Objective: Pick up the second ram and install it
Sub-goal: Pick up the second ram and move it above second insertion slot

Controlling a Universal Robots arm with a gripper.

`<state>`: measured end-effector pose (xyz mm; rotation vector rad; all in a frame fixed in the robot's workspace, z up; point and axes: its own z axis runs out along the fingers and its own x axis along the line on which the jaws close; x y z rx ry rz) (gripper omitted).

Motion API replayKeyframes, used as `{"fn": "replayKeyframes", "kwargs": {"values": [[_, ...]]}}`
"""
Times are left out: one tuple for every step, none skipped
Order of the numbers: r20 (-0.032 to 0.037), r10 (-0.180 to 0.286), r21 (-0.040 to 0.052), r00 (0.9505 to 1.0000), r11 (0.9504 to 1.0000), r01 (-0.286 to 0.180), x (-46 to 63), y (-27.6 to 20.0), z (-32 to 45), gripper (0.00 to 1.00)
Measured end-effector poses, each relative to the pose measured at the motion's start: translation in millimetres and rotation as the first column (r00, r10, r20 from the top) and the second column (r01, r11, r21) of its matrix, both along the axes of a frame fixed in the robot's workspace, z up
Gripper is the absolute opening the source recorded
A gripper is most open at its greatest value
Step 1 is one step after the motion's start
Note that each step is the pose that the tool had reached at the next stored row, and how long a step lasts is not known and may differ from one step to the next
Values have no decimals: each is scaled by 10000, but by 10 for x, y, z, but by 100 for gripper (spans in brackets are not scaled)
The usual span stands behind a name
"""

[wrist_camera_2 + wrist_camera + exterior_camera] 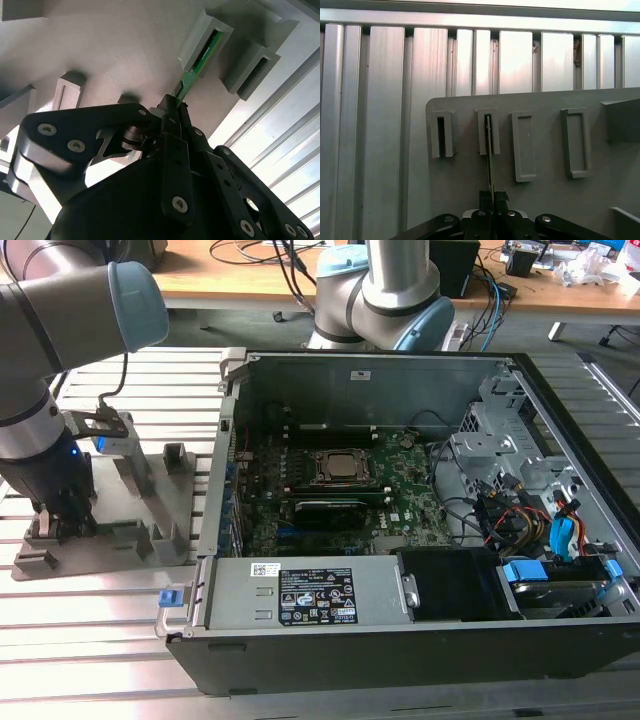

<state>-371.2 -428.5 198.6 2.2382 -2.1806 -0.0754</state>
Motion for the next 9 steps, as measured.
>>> {"fn": "replayKeyframes", "kwargs": {"values": [[0,0,0,10000,10000,0,0,0,0,14],[0,0,1,10000,10000,0,0,0,0,14],[0,0,1,10000,10000,0,0,0,0,14],[0,-70,-5,10000,10000,70,0,0,0,14],[-1,-258,-31,9997,9997,258,0,-1,0,14],[6,-549,-142,9985,9984,549,0,0,-2,14],[7,-563,-169,9984,9983,563,0,-1,-1,14],[14,-567,-284,9984,9980,567,-1,1,-1,14],[18,-564,-352,9984,9978,565,0,0,-1,14]]}}
